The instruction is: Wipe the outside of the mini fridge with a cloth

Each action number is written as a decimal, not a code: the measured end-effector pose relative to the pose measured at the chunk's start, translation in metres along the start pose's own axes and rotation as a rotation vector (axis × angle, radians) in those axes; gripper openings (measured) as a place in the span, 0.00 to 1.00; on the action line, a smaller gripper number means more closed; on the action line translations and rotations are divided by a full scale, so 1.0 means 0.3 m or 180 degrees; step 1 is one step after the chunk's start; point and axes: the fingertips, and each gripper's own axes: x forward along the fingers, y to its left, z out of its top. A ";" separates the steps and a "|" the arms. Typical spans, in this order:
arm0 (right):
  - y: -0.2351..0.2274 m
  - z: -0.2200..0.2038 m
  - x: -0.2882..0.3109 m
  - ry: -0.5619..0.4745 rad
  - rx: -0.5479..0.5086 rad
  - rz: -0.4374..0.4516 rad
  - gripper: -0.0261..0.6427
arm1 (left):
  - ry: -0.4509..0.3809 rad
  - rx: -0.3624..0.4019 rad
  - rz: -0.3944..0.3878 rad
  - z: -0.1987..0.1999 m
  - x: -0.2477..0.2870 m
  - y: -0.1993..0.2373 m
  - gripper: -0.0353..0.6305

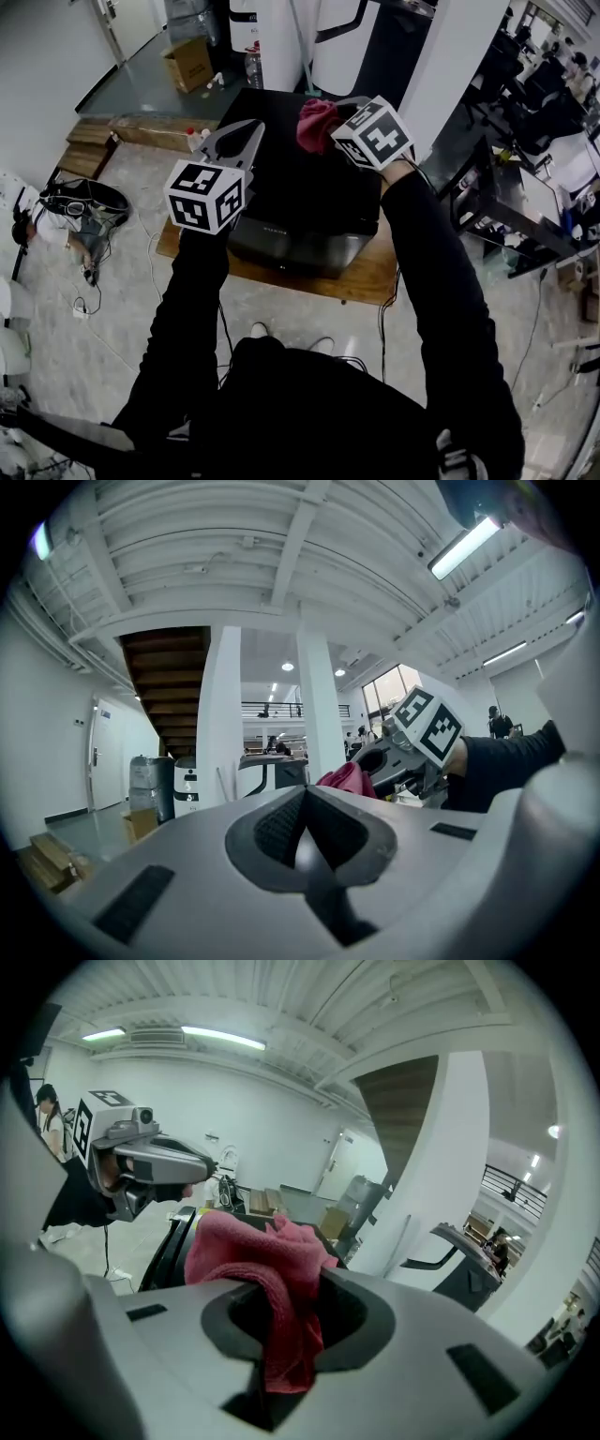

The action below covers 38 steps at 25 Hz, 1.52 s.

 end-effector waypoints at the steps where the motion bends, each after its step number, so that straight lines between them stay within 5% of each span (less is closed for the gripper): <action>1: 0.034 0.034 0.026 -0.0018 -0.0031 0.0022 0.17 | 0.0012 -0.0010 0.0021 -0.010 -0.019 0.032 0.06; 9: 0.268 0.245 0.245 0.0000 -0.0193 0.0162 0.17 | 0.0053 -0.0075 -0.0002 -0.083 -0.139 0.271 0.06; 19: 0.552 0.316 0.593 0.0390 -0.0487 0.0298 0.17 | 0.0183 -0.0307 -0.0246 -0.228 -0.240 0.522 0.06; 29: 0.600 0.289 0.677 0.0600 -0.0843 0.0022 0.17 | 0.0289 -0.0353 -0.0466 -0.328 -0.250 0.559 0.06; 38: 0.567 0.201 0.579 0.0729 -0.0696 0.0033 0.16 | 0.0239 -0.0343 -0.0514 -0.301 -0.267 0.430 0.06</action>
